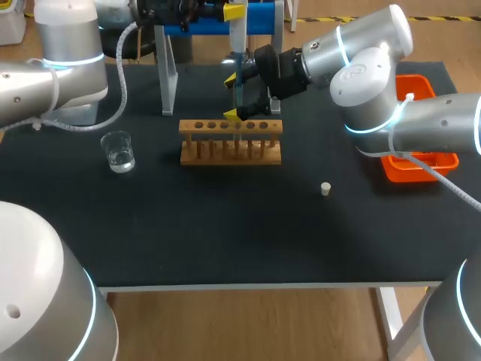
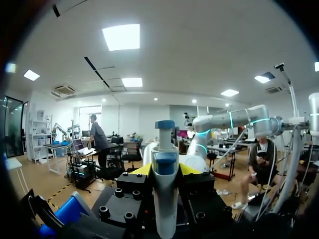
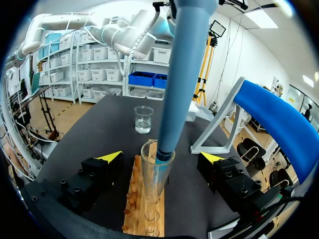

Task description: Invert the test tube, pick up the pipette, mount the tip to pipette, aspirate from beaker and dispense into the tube, eject the tip, return the pipette, and cap with the stopper.

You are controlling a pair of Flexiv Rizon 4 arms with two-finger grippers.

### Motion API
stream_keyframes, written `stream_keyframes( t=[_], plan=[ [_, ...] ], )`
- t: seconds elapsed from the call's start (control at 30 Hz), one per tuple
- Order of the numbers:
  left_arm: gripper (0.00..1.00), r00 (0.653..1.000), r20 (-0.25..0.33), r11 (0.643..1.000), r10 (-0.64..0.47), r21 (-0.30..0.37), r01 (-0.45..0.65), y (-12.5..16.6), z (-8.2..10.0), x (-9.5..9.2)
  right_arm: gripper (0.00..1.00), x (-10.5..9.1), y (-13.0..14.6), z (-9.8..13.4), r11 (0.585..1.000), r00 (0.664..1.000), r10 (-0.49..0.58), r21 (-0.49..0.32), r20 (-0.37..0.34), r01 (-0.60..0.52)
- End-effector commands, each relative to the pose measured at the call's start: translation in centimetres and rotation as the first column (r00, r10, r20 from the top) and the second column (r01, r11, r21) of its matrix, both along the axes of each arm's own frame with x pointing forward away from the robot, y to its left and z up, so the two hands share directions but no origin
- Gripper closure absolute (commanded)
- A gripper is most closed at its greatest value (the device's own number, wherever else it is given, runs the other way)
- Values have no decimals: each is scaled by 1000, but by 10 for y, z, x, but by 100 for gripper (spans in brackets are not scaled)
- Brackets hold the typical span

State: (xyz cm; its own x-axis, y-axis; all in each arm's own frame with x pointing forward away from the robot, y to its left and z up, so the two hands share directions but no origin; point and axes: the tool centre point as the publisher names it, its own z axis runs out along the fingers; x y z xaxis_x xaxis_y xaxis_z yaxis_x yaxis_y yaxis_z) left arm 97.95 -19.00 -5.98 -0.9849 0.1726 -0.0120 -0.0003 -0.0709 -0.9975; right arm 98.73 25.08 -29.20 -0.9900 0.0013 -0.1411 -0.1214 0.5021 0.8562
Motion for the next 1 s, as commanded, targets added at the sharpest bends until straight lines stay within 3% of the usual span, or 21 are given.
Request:
stream_keyframes(
  t=[0.03, 1.0],
  plan=[
    [100, 1000, -1, 1000, -1, -2, 1, 1, -1, 2, 0, 1, -1, 1, 1000, 1000, 3, -2, -2, -3],
    [100, 1000, -1, 1000, -7, -4, 7, 1, -1, 2, 0, 1, -1, 1, 1000, 1000, 3, -2, -2, -3]
  ],
)
